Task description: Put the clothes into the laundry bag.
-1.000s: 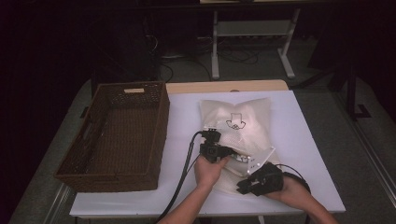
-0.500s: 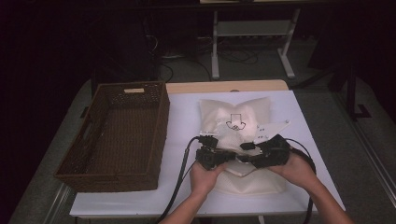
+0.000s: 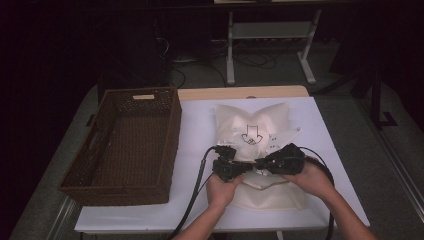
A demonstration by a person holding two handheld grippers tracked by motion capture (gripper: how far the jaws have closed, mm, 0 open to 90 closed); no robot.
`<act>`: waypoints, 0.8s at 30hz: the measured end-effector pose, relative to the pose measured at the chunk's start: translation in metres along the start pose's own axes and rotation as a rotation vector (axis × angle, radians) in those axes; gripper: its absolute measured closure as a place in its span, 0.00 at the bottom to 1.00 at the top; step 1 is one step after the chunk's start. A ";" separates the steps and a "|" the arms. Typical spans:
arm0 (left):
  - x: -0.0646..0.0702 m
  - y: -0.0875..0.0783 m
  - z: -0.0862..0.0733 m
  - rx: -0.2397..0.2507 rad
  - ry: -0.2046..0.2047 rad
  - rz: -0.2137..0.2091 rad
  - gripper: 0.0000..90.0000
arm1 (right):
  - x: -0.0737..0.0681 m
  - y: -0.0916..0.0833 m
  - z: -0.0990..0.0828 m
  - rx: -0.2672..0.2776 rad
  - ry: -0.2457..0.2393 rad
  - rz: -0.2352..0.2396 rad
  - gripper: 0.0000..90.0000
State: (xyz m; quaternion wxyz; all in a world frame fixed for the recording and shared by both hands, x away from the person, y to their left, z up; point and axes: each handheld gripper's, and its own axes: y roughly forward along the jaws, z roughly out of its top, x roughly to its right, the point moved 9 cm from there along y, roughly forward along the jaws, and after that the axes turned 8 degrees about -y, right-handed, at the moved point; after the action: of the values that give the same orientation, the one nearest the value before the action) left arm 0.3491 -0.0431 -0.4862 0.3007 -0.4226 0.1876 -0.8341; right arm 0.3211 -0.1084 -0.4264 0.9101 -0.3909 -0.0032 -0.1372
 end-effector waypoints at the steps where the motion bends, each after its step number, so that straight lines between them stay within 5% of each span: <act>1: 0.001 0.000 0.000 0.007 0.007 0.000 0.94 | -0.006 -0.002 0.003 0.026 0.005 0.022 0.97; 4: 0.003 -0.001 -0.001 0.009 0.022 0.011 0.94 | -0.015 -0.003 0.004 0.046 0.009 0.038 0.97; 9: -0.001 -0.006 -0.009 -0.034 0.033 0.021 0.82 | -0.010 0.007 -0.014 0.026 0.087 0.065 0.97; 12: -0.004 -0.017 -0.019 -0.071 0.071 0.048 0.72 | -0.009 0.013 -0.023 -0.002 0.094 0.067 0.96; 17: -0.006 -0.038 -0.031 -0.096 0.052 0.024 0.69 | -0.006 0.017 -0.031 -0.040 0.094 0.063 0.96; 24: -0.005 -0.068 -0.045 -0.099 0.104 0.032 0.64 | -0.007 0.020 -0.042 -0.079 0.088 0.056 0.96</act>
State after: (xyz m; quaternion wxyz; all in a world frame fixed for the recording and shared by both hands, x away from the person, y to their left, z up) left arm 0.2910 0.0135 -0.4767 0.2826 -0.3902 0.2508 -0.8396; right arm 0.3155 -0.1239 -0.4703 0.8967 -0.4202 0.0533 -0.1286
